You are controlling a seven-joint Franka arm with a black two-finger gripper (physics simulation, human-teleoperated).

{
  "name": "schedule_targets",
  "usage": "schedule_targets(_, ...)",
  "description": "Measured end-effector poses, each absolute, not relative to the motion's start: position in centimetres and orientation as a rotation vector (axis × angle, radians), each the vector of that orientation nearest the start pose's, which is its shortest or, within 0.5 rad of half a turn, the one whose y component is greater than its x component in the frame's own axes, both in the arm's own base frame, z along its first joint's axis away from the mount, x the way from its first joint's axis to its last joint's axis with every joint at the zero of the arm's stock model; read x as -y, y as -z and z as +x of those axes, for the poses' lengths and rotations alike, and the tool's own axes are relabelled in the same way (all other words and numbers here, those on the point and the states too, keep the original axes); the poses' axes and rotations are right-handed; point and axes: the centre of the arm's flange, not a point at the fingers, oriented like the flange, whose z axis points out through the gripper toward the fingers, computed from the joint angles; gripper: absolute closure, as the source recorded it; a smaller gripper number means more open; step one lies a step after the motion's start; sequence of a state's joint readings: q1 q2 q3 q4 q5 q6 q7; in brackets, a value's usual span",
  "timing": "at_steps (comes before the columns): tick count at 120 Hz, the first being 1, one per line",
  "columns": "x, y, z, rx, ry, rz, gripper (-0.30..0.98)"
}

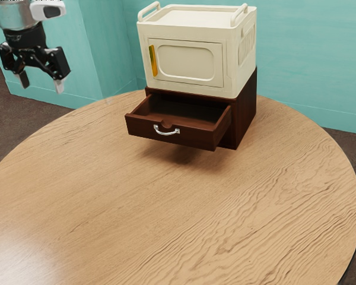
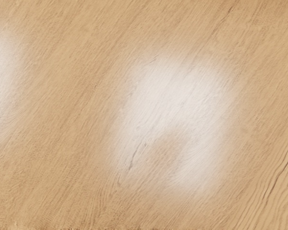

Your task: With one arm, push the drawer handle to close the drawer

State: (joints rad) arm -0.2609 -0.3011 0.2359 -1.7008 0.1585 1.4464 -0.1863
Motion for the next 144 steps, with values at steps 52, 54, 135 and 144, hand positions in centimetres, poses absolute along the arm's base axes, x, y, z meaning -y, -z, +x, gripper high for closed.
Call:
schedule_targets(52,0.9,-64.1,34.6,0.347,0.065,-3.025,0.3)
schedule_targets(54,1.1,-63.2,34.9,0.347,0.055,-3.023,0.34)
schedule_targets(135,5.4,-46.3,48.2,0.156,0.297,-3.051,0.78)
schedule_targets(144,5.8,-46.4,50.5,0.133,0.335,-3.048,0.78)
